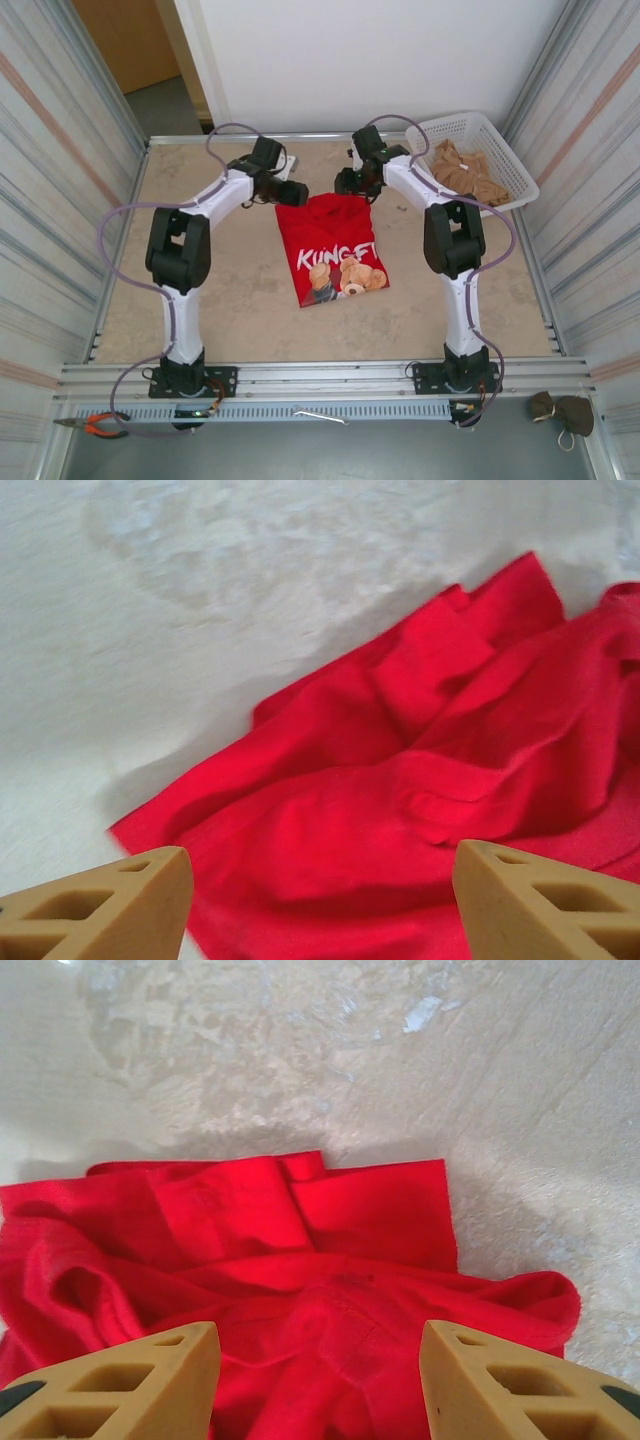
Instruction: Fold the inside-out t-shirt
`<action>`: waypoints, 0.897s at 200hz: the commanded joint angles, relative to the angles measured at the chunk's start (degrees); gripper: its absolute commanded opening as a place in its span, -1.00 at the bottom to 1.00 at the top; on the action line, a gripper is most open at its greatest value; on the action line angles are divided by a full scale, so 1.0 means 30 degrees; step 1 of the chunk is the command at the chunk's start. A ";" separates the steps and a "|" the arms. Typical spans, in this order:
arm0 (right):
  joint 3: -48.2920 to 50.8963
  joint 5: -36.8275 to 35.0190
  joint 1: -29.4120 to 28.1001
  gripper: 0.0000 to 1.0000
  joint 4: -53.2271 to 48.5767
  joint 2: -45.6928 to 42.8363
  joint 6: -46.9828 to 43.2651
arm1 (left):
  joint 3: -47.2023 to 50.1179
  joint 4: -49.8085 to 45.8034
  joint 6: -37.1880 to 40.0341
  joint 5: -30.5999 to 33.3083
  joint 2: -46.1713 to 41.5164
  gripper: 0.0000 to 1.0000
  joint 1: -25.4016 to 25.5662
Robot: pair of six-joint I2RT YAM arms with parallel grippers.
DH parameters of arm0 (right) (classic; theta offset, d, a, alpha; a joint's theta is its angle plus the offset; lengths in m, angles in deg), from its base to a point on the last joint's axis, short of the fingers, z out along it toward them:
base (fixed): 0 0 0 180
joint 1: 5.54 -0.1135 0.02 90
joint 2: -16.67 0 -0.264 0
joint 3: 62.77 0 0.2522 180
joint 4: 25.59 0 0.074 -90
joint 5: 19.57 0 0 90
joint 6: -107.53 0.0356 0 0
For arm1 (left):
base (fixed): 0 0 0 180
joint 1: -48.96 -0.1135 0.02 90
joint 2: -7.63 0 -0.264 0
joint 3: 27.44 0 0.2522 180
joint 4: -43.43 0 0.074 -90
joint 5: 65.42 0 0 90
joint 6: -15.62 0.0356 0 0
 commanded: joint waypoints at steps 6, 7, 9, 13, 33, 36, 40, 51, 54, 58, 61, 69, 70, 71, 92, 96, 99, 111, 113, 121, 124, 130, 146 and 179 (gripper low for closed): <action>-0.0205 -0.0670 -0.0126 0.06 -0.0861 0.0775 -0.0709 | -0.0847 0.0067 0.1455 -0.0062 0.1337 0.40 0.0358; -0.0218 -0.0655 -0.0126 0.06 -0.0873 0.0779 -0.0724 | -0.0871 0.0075 0.1471 -0.0080 0.1353 0.40 0.0361; -0.0250 -0.0665 -0.0132 0.06 -0.0889 0.0805 -0.0736 | -0.0956 0.0059 0.1484 -0.0079 0.1431 0.40 0.0386; -0.0324 -0.0694 -0.0149 0.06 -0.0961 0.0886 -0.0765 | -0.1074 0.0074 0.1520 -0.0101 0.1541 0.40 0.0416; -0.0490 -0.0756 -0.0134 0.02 -0.1023 0.1077 -0.0823 | -0.1563 0.0025 0.1715 -0.0033 0.2012 0.40 0.0548; -0.0528 -0.0757 -0.0152 0.01 -0.1030 0.1139 -0.0827 | -0.1635 0.0039 0.1721 -0.0039 0.2138 0.40 0.0542; -0.0602 -0.0748 -0.0128 0.00 -0.1042 0.1178 -0.0820 | -0.1735 0.0003 0.1720 -0.0077 0.2223 0.40 0.0543; -0.0739 -0.0765 -0.0112 -0.05 -0.1110 0.1347 -0.0827 | -0.1995 -0.0071 0.1748 -0.0094 0.2514 0.36 0.0570; -0.0801 -0.0758 -0.0116 -0.06 -0.1132 0.1375 -0.0827 | -0.2062 -0.0090 0.1736 -0.0072 0.2611 0.33 0.0570; -0.0859 -0.0755 -0.0097 -0.10 -0.1173 0.1402 -0.0827 | -0.2150 -0.0093 0.1743 -0.0088 0.2710 0.30 0.0570; -0.0896 -0.0738 -0.0099 -0.13 -0.1177 0.1466 -0.0824 | -0.2203 -0.0115 0.1780 -0.0083 0.2796 0.26 0.0570; -0.1017 -0.0709 -0.0113 -0.25 -0.1205 0.1509 -0.0797 | -0.2320 -0.0109 0.1762 -0.0098 0.2920 0.15 0.0570; -0.1034 -0.0718 -0.0119 -0.27 -0.1206 0.1527 -0.0797 | -0.2326 -0.0116 0.1757 -0.0084 0.2935 0.13 0.0585; -0.1043 -0.0723 -0.0122 -0.29 -0.1206 0.1551 -0.0798 | -0.2314 -0.0119 0.1754 -0.0062 0.2958 0.12 0.0577; -0.1278 -0.0669 -0.0089 -0.81 -0.1315 0.1625 -0.0711 | -0.2399 -0.0023 0.1643 0.0224 0.3088 -0.49 0.0570; -0.1326 -0.0601 -0.0086 -0.91 -0.1363 0.1608 -0.0710 | -0.2394 -0.0002 0.1615 0.0275 0.3040 -0.62 0.0570; -0.1357 -0.0584 -0.0076 -0.97 -0.1373 0.1605 -0.0710 | -0.2391 -0.0004 0.1573 0.0354 0.3014 -0.72 0.0570; -0.1378 -0.0581 -0.0074 -1.00 -0.1476 0.1388 -0.0710 | -0.2230 0.0061 0.1383 0.0696 0.2695 -1.00 0.0556; -0.1390 -0.0581 -0.0068 -1.00 -0.1501 0.1360 -0.0688 | -0.2167 0.0092 0.1352 0.0737 0.2631 -1.00 0.0545; -0.1320 -0.0559 -0.0052 -1.00 -0.1591 0.1149 -0.0655 | -0.1869 0.0297 0.1138 0.0887 0.2264 -1.00 0.0484; -0.1291 -0.0527 -0.0050 -1.00 -0.1588 0.1020 -0.0652 | -0.1765 0.0340 0.1027 0.0922 0.2100 -1.00 0.0461; -0.1212 -0.0492 -0.0073 -1.00 -0.1573 0.0798 -0.0651 | -0.1448 0.0564 0.0828 0.0934 0.1769 -1.00 0.0330; -0.1121 -0.0376 -0.0066 -0.79 -0.1529 0.0299 -0.0624 | -0.0436 0.1256 0.0083 0.0742 0.0814 -1.00 -0.0015; -0.1286 0.0014 -0.0066 -0.52 -0.1412 0.0133 -0.0421 | 0.1505 0.2570 -0.0990 -0.0113 -0.1025 -1.00 -0.0611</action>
